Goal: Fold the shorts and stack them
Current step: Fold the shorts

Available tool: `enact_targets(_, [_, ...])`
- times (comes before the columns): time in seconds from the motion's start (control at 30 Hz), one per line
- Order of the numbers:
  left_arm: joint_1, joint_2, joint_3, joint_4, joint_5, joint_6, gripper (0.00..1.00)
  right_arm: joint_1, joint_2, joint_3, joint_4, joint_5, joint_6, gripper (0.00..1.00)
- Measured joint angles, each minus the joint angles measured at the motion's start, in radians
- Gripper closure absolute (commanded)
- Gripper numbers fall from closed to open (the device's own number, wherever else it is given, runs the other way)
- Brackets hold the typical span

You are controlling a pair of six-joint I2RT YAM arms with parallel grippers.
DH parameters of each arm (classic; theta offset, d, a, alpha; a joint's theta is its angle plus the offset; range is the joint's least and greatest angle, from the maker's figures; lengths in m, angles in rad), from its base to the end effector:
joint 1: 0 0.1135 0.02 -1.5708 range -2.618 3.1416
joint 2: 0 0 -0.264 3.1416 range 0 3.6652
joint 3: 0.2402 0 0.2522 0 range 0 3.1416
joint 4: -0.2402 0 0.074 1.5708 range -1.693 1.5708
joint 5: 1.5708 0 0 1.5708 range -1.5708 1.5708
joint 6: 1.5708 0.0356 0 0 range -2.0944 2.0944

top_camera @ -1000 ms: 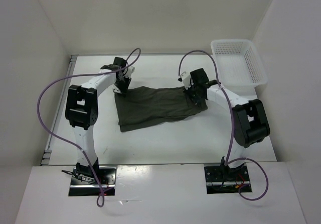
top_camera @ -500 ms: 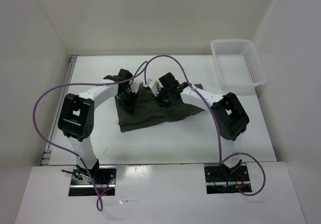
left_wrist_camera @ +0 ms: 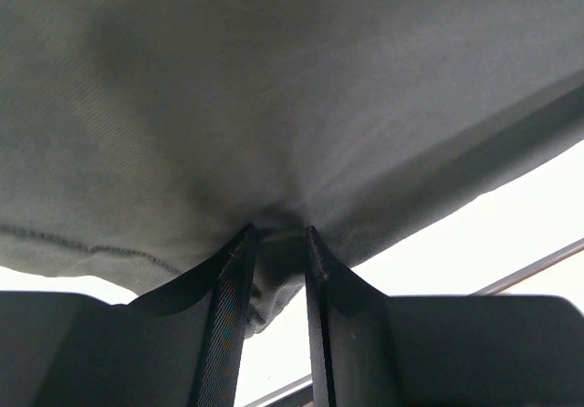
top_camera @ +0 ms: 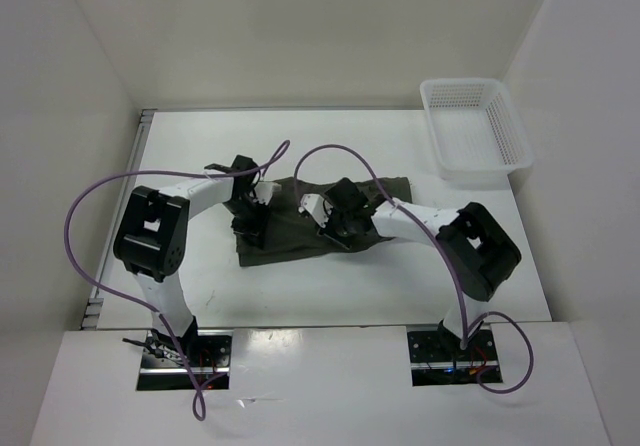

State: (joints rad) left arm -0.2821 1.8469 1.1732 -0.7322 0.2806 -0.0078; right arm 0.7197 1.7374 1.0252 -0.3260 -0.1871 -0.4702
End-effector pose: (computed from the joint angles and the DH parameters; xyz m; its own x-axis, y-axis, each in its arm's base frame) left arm 0.3225 -0.1037 0.1548 -0.9498 0.2675 -0.1620 0.3038 0.9124 -0.2745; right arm 0.2541 0.2316 0.1653 -0.2519 -0.8128 -0.5253 -0.9342 0.3459 -0.0872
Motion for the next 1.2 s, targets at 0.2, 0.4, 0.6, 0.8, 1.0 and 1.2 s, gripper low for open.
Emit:
enact_targets(0.2, [0.002,-0.012,-0.005,-0.002,-0.008,0.001,0.64,0.000,-0.050,-0.067,0.027,0.079,-0.010,1.00])
enact_targets(0.4, [-0.031,-0.076,0.020,-0.069,-0.047,0.003,0.61,0.000,-0.061,-0.093,0.047,0.096,-0.019,1.00])
enact_targets(0.6, [-0.129,-0.107,0.124,-0.100,-0.008,0.003,0.60,-0.008,-0.081,-0.068,0.014,0.098,-0.009,1.00])
enact_targets(0.8, [-0.172,0.008,0.154,-0.051,0.045,0.003,0.60,-0.150,-0.131,0.002,-0.001,0.049,0.078,1.00])
enact_targets(1.0, [-0.216,0.065,0.100,-0.012,0.068,0.003,0.60,-0.291,-0.142,-0.010,-0.005,0.039,0.174,1.00])
enact_targets(1.2, [-0.355,-0.010,-0.009,0.027,-0.022,0.003,0.60,-0.394,-0.111,-0.011,-0.010,0.058,0.241,0.99])
